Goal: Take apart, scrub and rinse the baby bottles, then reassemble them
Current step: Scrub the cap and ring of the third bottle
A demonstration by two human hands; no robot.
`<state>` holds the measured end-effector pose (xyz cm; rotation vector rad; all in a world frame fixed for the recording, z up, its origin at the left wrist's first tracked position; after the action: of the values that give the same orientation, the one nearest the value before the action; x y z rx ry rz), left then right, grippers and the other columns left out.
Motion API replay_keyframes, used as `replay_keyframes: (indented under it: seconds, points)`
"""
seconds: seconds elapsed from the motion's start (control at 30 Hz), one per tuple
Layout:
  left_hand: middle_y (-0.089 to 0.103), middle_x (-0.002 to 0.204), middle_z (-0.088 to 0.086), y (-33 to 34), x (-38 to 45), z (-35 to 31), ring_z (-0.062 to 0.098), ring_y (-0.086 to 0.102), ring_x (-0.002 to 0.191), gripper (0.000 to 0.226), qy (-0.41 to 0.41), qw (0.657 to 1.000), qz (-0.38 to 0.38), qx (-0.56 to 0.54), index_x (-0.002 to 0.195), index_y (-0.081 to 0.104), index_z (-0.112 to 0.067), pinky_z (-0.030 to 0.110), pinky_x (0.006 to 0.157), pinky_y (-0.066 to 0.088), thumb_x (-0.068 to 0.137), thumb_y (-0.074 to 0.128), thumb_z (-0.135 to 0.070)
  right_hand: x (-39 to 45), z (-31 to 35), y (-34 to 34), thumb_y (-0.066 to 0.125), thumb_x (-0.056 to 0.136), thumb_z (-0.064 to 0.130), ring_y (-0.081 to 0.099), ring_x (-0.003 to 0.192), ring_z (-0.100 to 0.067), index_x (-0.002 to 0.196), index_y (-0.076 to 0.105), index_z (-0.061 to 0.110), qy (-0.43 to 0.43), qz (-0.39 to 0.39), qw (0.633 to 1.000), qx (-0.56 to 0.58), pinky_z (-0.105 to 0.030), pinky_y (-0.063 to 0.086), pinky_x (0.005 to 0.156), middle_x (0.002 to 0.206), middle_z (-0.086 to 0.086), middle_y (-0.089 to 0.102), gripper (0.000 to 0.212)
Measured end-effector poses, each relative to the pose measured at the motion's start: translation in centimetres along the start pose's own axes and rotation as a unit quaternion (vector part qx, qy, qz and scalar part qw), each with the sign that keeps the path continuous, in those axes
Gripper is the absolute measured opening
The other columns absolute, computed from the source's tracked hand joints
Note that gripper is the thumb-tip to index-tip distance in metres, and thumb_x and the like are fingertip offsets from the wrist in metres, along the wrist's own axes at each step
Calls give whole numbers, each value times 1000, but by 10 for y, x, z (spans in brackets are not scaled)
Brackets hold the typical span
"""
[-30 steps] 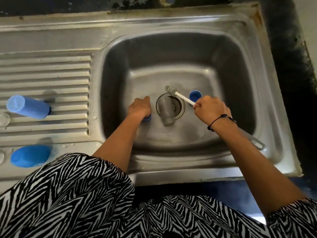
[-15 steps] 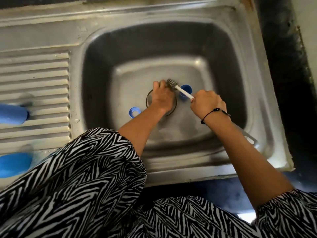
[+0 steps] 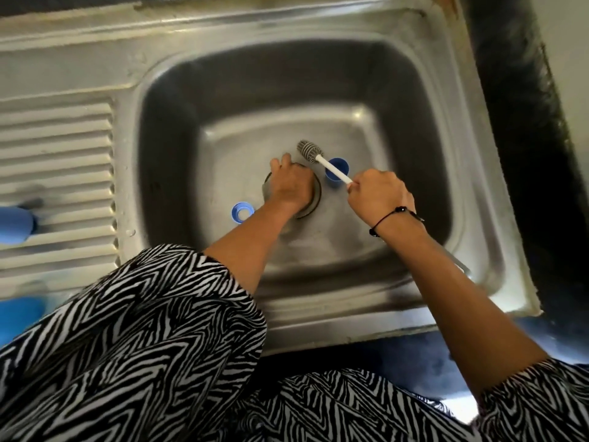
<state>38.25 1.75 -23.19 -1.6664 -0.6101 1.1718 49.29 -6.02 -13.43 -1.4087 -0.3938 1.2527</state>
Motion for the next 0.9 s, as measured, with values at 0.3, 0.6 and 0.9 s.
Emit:
replay_keyframes:
  seconds: [0.3,0.6,0.9]
  points:
    - [54,59,2,-28,-44,58,19,52,53,36,-250,498,-134,-820,75,53,-18,25,50,46,91,32,7,-24,29,-26,42,92,24,56,99,-37,102,68,13,-48,-38,995,83,-35,46,76,103,-16,63,30]
    - [50,74,9,-63,-100,64,15,47,67,24,-230,258,-135,-929,74,50,-6,30,98,44,97,44,-8,-89,51,-50,44,90,25,55,82,-31,94,69,20,-151,-77,985,-44,-29,40,66,97,-10,65,26]
    - [43,79,14,-58,-131,66,29,50,74,24,-178,194,-108,-959,73,43,-3,43,87,45,89,27,5,-152,85,-60,41,94,15,64,95,-28,101,61,19,-294,-197,865,-356,-29,31,61,103,-2,66,21]
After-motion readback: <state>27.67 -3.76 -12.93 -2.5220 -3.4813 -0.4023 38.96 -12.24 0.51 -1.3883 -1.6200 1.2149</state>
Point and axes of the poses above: each hand's wrist, its own x-axis towards the middle knuckle, its own y-axis out of the palm, z = x × y, the point moved 5 cm from there along x, towards the middle knuckle
